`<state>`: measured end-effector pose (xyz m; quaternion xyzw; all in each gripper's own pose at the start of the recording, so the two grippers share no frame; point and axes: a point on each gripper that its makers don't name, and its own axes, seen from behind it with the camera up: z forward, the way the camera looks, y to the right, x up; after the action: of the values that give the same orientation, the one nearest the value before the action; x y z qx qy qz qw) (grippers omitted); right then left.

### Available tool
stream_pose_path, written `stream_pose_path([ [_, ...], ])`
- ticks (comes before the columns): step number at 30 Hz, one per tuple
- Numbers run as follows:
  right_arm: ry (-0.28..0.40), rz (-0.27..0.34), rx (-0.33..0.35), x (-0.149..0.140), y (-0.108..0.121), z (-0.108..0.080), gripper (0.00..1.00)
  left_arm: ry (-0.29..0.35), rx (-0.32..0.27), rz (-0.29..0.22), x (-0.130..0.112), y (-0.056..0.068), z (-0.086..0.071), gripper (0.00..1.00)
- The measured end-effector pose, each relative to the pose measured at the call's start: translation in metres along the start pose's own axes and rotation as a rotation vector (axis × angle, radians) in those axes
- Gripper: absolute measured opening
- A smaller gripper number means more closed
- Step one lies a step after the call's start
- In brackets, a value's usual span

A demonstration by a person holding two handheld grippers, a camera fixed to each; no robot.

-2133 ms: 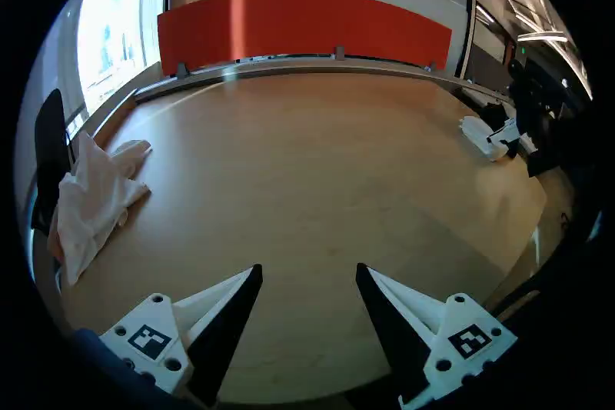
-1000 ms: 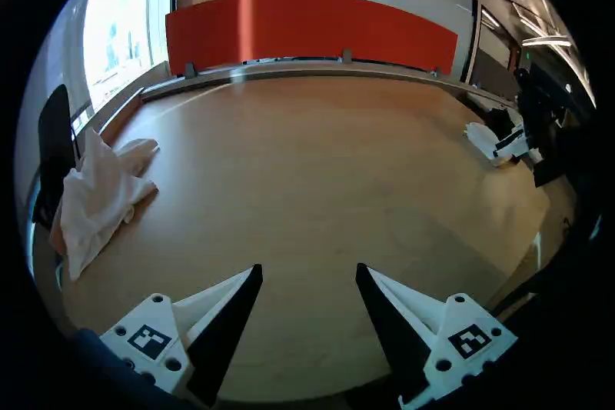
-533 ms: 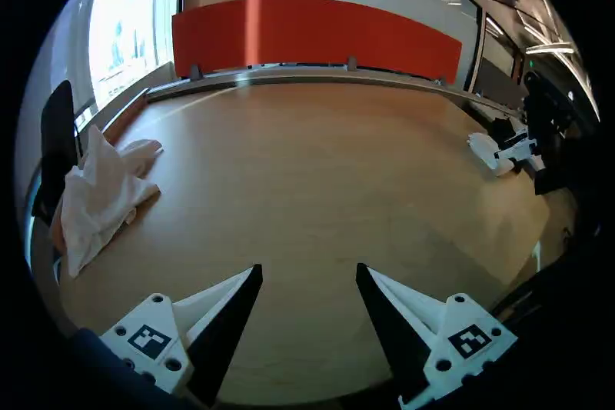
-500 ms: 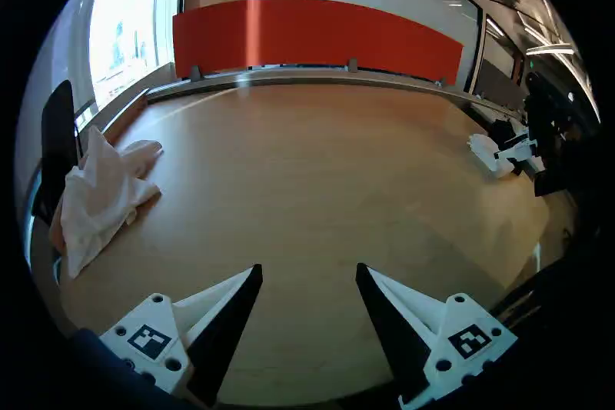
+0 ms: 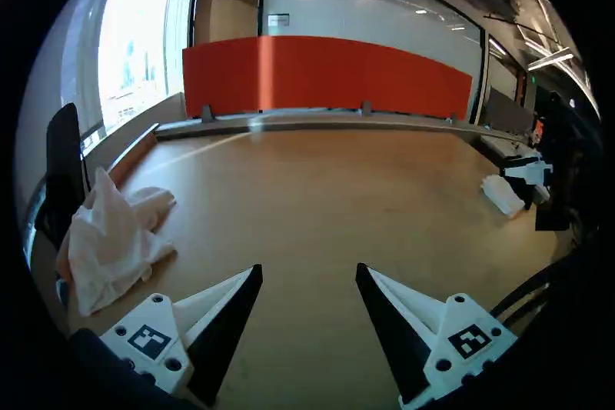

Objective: Fold towel

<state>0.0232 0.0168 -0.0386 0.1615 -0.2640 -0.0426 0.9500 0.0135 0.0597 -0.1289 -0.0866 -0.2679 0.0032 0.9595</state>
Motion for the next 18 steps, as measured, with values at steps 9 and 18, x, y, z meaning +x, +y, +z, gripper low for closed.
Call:
stream_pose_path([
  [9,0.278,0.019,-0.116,0.089,-0.007,-0.002,1.00,0.192,0.052,0.000,0.080,-0.030,0.023,0.90],
  [18,0.450,0.025,-0.248,0.115,-0.003,-0.005,1.00,0.347,0.071,-0.022,0.121,-0.043,0.053,0.90],
])
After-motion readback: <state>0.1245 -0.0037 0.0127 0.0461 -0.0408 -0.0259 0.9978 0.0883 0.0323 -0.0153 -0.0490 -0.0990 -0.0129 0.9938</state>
